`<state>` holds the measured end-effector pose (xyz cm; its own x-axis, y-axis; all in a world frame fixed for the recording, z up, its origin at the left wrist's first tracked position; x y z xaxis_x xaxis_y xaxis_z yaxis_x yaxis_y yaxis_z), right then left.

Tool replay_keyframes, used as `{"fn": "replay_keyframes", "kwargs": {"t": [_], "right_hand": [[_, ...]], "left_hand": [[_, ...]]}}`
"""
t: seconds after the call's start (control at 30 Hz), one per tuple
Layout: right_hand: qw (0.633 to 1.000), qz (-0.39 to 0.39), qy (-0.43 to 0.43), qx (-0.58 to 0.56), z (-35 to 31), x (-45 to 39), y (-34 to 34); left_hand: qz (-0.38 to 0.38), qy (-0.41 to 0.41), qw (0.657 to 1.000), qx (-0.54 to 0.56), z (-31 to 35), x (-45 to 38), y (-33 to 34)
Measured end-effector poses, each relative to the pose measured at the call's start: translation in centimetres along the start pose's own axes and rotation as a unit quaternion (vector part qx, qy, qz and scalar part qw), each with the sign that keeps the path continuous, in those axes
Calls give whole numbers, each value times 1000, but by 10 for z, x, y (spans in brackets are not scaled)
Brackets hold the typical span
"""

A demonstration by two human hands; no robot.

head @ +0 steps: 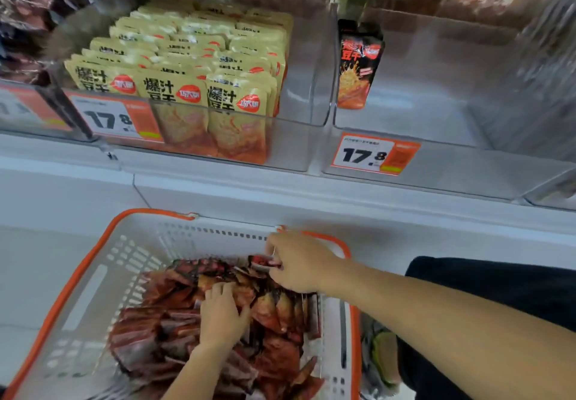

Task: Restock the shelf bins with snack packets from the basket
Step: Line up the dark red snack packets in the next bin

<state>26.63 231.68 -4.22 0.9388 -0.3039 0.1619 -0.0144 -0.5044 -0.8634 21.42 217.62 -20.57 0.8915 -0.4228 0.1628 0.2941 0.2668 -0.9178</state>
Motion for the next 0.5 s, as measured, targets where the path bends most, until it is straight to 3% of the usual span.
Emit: {"fn": "replay_keyframes", "kwargs": {"t": [0.27,0.5], "right_hand": [[980,-67,178,-65,59,9,144],[984,-68,162,29,62,7,192]], "left_hand": [[1,71,997,-18,3,9,1],[16,94,995,1,1,9,-2]]}}
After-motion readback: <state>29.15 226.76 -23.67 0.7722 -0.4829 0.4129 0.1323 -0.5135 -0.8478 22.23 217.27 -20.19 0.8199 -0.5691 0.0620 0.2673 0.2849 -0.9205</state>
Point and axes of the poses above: each hand's wrist, its own x-axis away from the middle knuckle, its own y-axis out of the palm, z = x × y, the point moved 10 cm from there along -x, towards the middle knuckle, and after that the axes turned 14 degrees about z, right-handed, at the moved point
